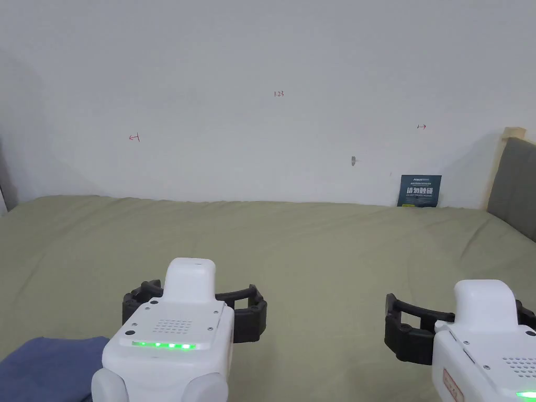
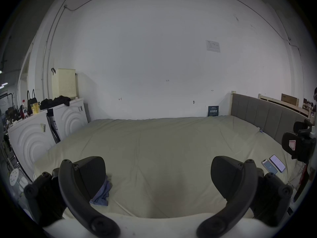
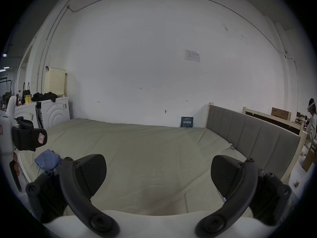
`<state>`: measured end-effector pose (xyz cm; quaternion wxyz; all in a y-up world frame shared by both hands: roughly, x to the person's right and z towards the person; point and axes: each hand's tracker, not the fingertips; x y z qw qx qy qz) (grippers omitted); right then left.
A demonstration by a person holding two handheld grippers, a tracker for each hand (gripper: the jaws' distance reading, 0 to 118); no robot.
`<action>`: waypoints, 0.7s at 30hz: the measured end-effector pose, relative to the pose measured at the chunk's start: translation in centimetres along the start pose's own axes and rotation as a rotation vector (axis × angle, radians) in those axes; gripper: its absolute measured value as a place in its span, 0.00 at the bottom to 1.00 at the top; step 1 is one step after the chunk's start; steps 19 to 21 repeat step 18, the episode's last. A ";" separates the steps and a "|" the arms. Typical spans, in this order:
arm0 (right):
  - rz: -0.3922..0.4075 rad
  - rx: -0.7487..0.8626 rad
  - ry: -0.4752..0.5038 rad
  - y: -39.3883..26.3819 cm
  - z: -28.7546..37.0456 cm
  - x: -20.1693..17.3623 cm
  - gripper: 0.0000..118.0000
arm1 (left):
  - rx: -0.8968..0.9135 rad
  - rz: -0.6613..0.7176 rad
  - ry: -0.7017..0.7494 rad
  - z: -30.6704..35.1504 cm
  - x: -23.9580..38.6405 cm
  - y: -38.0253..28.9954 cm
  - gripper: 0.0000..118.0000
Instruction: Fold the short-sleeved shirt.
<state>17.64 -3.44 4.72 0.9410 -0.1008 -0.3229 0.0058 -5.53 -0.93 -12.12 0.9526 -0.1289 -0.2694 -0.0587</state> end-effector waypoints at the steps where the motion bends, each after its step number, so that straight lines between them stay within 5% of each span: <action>1: -0.002 0.000 0.001 -0.1 -0.1 0.0 1.00 | -0.001 -0.005 -0.012 0.5 0.1 0.0 1.00; 9: -0.032 0.003 0.016 0.2 1.0 0.4 1.00 | 0.049 -0.004 -0.022 -1.0 0.1 0.3 1.00; 14: -0.036 -0.003 0.035 0.3 1.3 0.3 1.00 | -0.069 -0.010 -0.002 -1.9 0.2 0.0 1.00; 18: -0.035 -0.003 0.046 0.4 1.6 0.1 1.00 | -0.066 0.155 -0.086 -1.0 -0.8 -0.1 1.00; 21: -0.035 -0.003 0.046 0.4 1.6 0.1 1.00 | -0.066 0.155 -0.086 -1.0 -0.8 -0.1 1.00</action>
